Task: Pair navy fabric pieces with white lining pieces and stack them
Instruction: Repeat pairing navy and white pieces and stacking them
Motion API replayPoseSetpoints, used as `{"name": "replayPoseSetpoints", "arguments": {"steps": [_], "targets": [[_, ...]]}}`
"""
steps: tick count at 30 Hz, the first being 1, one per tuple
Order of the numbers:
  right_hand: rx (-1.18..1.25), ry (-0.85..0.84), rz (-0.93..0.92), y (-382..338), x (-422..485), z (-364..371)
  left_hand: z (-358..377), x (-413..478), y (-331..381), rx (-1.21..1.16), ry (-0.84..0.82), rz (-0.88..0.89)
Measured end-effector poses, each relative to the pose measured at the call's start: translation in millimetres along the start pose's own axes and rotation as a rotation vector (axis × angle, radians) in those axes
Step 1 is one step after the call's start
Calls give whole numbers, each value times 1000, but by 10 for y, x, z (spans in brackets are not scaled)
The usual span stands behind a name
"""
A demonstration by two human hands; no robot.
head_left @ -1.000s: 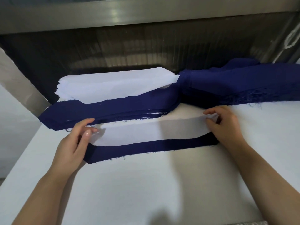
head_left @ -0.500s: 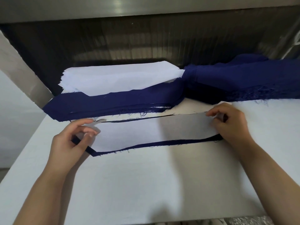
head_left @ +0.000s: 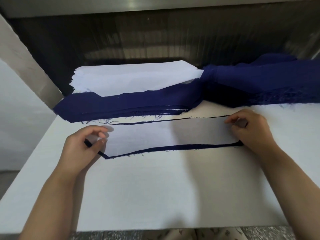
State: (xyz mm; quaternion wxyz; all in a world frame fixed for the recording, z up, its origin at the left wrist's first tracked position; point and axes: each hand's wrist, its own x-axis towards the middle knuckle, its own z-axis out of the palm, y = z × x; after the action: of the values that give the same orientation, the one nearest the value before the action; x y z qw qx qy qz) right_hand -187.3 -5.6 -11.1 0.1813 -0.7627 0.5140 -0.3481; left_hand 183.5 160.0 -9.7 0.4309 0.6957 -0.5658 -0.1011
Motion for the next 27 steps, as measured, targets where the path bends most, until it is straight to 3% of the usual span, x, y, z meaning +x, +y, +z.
{"name": "replayPoseSetpoints", "arguments": {"steps": [11, 27], "targets": [[8, -7, 51, 38, 8, -22, 14, 8, -41, 27, -12, 0], [14, -13, -33, 23, -13, -15, 8, 28, -78, 55, -18, 35]]}}
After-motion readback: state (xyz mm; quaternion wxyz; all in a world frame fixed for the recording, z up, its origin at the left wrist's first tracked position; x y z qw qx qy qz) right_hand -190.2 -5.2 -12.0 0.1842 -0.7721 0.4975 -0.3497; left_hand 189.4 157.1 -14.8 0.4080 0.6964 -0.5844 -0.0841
